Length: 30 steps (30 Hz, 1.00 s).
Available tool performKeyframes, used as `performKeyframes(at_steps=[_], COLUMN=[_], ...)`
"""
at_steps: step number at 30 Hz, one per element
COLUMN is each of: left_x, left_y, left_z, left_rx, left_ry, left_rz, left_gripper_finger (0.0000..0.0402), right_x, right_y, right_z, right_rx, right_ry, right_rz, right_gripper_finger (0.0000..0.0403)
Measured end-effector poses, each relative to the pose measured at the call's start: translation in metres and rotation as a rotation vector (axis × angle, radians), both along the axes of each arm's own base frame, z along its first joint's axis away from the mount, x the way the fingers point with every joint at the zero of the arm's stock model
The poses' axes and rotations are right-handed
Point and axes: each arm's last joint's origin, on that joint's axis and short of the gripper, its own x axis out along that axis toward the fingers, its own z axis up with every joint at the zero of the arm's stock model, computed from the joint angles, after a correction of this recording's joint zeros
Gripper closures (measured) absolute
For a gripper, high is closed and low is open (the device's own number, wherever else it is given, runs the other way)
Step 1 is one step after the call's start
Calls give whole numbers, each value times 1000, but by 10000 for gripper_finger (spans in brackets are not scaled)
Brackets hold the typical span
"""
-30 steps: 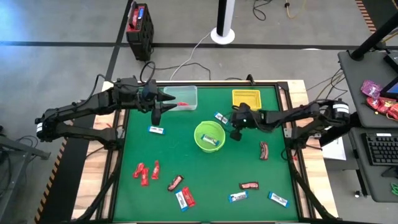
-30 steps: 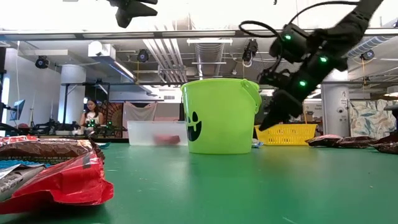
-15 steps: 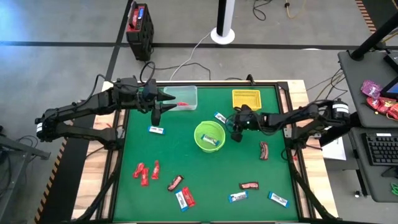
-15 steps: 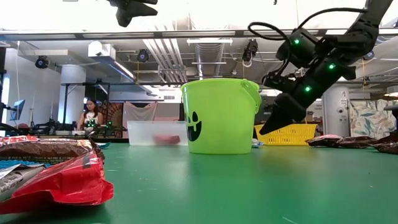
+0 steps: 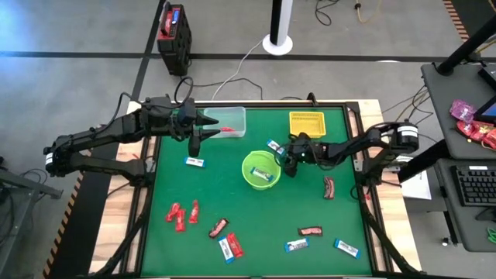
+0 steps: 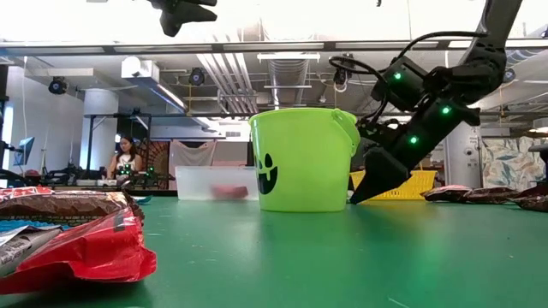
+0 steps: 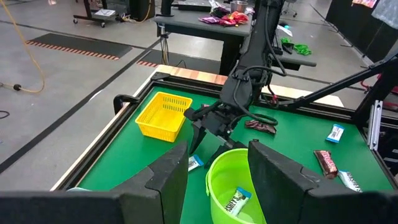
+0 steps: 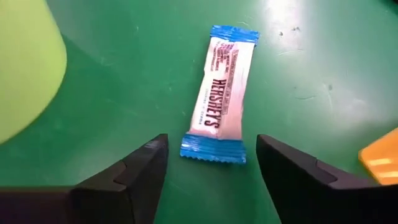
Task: Sort candy by brand, put in halloween buckets
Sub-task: Put the white chocolate into the green bucket
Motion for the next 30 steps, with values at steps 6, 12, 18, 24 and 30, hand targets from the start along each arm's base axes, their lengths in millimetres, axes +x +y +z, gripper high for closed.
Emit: performKeyframes(at_steps=[6,12,18,24,30], left_x=[0,0,0,0,1], left_y=[0,0,0,0,0], left_z=[0,0,0,0,0], left_rx=[0,-1,-1,-1,-1], left_ry=[0,1,1,2,3], left_rz=[0,0,0,0,0], left_gripper_finger=[251,251,251,251,251], right_x=[2,2,1,-9,-32], right_y=[0,0,0,3,9], right_z=[-6,-5,-4,8,32], right_rx=[37,68,65,72,136], right_ry=[-1,-6,2,43,91], right_rz=[-26,-15,-10,-15,-63], right_gripper_finger=[224,319,389,394,394])
